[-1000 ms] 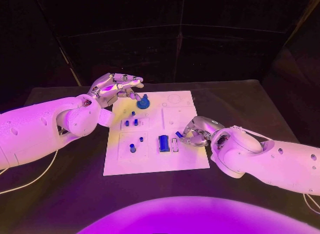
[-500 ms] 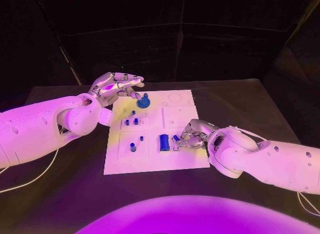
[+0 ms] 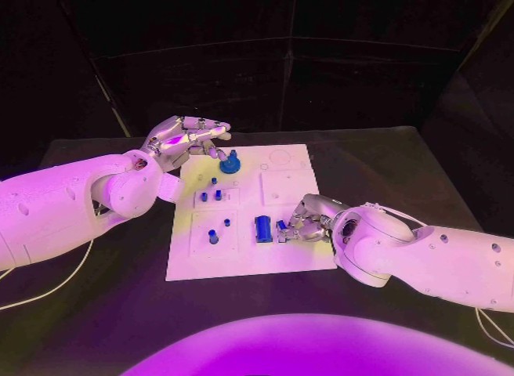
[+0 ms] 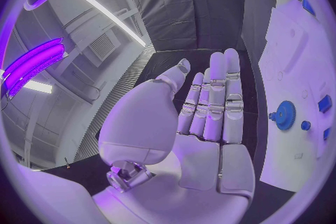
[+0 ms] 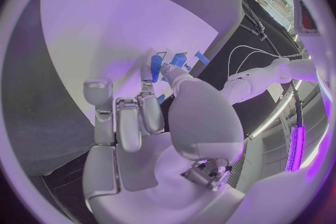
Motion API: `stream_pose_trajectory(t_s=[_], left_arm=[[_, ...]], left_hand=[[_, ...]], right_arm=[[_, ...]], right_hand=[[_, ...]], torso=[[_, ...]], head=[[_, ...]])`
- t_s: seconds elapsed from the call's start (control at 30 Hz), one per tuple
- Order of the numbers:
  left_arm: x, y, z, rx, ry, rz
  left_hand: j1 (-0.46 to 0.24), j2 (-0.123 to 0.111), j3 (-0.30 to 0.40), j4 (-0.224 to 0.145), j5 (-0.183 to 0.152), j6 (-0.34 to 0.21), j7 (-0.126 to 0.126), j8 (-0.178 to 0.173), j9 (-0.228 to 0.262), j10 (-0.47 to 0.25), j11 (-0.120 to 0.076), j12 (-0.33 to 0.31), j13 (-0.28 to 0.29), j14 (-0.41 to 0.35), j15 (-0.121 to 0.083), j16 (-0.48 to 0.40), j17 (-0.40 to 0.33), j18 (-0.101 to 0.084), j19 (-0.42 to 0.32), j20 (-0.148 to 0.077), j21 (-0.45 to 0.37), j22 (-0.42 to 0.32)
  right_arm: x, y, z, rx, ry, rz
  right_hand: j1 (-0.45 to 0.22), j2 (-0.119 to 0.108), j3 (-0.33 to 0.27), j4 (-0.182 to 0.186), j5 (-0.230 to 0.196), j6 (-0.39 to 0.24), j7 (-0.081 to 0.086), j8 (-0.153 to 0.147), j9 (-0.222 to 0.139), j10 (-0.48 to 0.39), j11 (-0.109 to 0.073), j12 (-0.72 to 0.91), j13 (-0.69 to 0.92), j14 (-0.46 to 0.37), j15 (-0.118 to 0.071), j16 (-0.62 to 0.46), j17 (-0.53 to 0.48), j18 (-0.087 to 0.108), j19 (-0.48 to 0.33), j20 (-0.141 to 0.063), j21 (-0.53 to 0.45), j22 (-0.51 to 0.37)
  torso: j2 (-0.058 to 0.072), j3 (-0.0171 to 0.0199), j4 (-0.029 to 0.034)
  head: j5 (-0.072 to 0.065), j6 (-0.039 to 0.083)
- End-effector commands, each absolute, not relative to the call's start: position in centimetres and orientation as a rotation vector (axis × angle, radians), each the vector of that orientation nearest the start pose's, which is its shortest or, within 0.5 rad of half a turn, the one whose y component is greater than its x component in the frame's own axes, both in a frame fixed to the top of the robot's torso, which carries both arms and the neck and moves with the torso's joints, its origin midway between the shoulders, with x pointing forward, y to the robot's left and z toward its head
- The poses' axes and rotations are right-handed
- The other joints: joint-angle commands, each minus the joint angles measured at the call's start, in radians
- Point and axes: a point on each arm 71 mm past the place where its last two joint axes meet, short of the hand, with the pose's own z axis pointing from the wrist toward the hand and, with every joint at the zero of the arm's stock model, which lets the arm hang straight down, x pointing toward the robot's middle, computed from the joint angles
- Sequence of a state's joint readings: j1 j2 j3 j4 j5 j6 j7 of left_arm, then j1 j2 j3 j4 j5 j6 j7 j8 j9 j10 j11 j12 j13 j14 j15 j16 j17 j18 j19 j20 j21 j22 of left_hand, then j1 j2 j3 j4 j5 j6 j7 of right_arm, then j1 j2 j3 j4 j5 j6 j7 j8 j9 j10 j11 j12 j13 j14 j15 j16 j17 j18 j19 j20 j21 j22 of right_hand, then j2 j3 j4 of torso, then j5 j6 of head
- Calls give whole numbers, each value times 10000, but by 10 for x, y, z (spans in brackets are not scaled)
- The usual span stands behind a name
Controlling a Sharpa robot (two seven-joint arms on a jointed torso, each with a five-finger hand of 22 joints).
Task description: Assemble the parts on the task board
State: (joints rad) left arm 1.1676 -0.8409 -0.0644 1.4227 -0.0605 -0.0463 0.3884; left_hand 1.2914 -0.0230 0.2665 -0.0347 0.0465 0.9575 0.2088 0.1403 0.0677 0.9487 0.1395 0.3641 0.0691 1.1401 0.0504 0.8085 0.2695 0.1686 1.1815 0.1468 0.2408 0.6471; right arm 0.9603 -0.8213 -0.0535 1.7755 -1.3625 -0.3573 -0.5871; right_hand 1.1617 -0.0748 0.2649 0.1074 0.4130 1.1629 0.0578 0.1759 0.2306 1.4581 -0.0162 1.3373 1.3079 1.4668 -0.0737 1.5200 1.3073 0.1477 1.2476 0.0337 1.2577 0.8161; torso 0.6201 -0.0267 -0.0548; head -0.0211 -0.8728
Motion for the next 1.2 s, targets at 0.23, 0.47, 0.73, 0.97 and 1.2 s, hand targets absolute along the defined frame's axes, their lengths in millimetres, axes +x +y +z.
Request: stream_pose_trajectory(t_s=[0.23,0.47,0.73,0.97,1.2], left_arm=[[491,223,-206,-10426,15728,-16818],[491,223,-206,-10413,15701,-16832],[491,223,-206,-10419,15704,-16819],[491,223,-206,-10426,15709,-16805],[491,223,-206,-10426,15708,-16804]], left_hand=[[54,42,18,-40,35,-83,-1,54,-4,-83,-22,39,9,-2,16,-37,16,124,71,32,-60,-9],[54,42,18,-40,35,-83,-1,54,-4,-83,-22,39,9,-2,16,-37,16,124,71,32,-60,-9],[53,43,18,-39,35,-84,-1,55,-4,-83,-21,40,9,-2,17,-37,16,124,71,32,-60,-10],[43,50,18,-30,36,-87,1,60,-4,-87,-19,45,9,-2,19,-40,21,122,76,33,-66,-19],[43,50,18,-30,36,-87,1,60,-4,-87,-19,45,9,-2,19,-40,21,122,76,33,-66,-19]], right_arm=[[380,-145,-279,1907,20793,5399],[383,-147,-278,2112,20515,5419],[384,-148,-276,2371,20129,5633],[385,-148,-274,2549,19818,5845],[385,-148,-274,2468,19855,6054]], right_hand=[[-248,-12,-103,177,125,125,5,63,0,181,-20,116,593,839,-67,38,1618,-196,74,-13,64,6],[-697,-140,-514,523,264,138,26,41,8,168,1,60,565,833,-54,26,1597,-199,71,-13,54,0],[-1248,-243,-1637,1287,-1155,105,25,-14,31,105,10,-98,478,814,-46,-20,1515,-177,13,-3,-25,-116],[-1321,-179,-2438,1806,-2018,78,37,-32,72,72,18,-194,440,808,-38,-44,1479,-168,-7,4,-68,-164],[-391,120,-2676,1528,-1773,36,57,-53,107,53,29,-245,435,807,-26,-55,1470,-162,-32,9,-109,-211]], torso=[[-7,-5,17],[-6,-18,2],[1,-9,18],[-3,-8,12],[-7,-3,3]], head=[[18,2],[44,2],[29,2],[49,2],[26,2]])
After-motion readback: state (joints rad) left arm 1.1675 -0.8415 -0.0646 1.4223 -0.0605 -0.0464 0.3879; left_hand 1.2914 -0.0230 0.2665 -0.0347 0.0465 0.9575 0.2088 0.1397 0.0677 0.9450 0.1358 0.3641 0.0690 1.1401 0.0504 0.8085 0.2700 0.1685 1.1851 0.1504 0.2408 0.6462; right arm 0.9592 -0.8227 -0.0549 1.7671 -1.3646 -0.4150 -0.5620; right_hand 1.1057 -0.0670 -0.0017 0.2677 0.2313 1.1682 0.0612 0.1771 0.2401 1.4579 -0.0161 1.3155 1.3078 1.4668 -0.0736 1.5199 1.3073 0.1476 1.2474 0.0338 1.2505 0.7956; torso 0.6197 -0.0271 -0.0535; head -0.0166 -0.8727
